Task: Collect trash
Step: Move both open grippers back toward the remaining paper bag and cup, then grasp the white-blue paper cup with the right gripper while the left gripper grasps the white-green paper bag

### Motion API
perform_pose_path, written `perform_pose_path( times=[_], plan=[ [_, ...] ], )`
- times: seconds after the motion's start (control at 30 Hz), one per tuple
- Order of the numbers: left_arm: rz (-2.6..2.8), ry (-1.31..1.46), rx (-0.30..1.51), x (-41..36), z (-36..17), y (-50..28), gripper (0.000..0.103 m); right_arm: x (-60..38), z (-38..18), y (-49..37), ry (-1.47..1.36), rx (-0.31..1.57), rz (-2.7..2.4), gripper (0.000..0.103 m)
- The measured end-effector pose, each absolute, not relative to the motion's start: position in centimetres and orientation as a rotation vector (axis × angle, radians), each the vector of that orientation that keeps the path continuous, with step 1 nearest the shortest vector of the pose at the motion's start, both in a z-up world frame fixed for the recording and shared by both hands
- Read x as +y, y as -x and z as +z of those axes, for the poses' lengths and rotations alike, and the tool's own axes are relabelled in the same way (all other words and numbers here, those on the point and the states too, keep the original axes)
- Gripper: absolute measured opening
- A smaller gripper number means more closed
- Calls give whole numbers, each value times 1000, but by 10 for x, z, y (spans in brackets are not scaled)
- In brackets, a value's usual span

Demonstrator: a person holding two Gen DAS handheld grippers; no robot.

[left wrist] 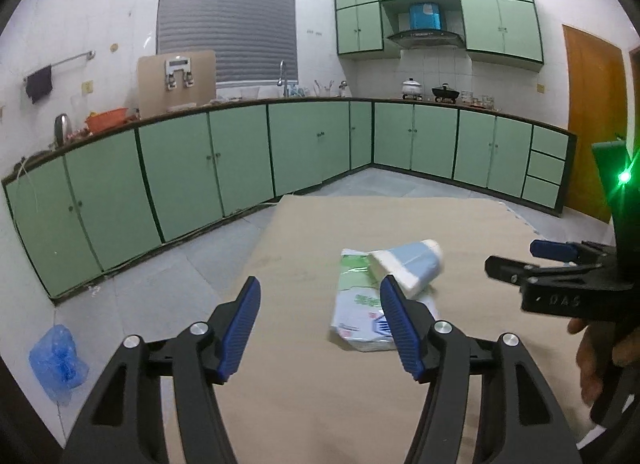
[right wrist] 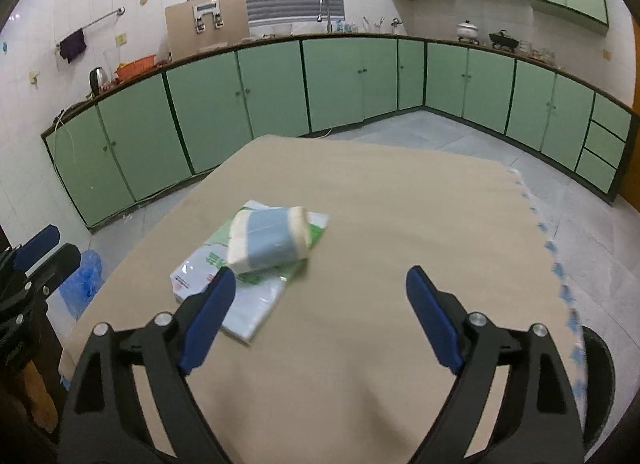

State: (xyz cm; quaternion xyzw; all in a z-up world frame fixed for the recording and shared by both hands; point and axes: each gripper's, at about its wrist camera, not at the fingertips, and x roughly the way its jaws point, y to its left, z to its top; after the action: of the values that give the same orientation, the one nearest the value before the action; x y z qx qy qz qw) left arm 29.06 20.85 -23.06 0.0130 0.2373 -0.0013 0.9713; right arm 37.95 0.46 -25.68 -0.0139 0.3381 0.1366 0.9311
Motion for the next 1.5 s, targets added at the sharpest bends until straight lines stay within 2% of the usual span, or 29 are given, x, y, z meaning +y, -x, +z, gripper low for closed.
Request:
perform_pose_path(
  times=[0.37,0.63,0.67,0.7,0.77,0.93,1.0,1.03,1.17,1.47,1.5],
  plan=[
    [6,0,513,248,-258,-307,61,64,-295,-423,109,735,229,97],
    [-3,11,532,251,-270,-313,61,69,-309,-441,139,769,216,96],
    [-5,10,534,249,-271,-313,61,69,-310,-443,129,777,228,78],
    [-7,11,536,246,-271,-313,61,69,-311,-447,117,799,241,49],
    [-11,10,537,246,-273,-313,61,64,-317,-452,83,864,273,31],
    [-22,12,538,240,-273,-315,61,49,-313,-445,69,849,287,22],
    [-24,10,535,238,-272,-314,61,45,-311,-442,66,844,303,7],
    [-27,12,535,238,-272,-315,61,43,-309,-442,62,848,316,4],
    [-34,16,537,234,-271,-317,61,31,-304,-437,48,842,325,0],
    [-62,17,540,220,-276,-320,61,-10,-295,-414,0,845,353,0],
    [-63,16,541,218,-276,-321,61,-9,-294,-411,7,839,342,10]
  ],
)
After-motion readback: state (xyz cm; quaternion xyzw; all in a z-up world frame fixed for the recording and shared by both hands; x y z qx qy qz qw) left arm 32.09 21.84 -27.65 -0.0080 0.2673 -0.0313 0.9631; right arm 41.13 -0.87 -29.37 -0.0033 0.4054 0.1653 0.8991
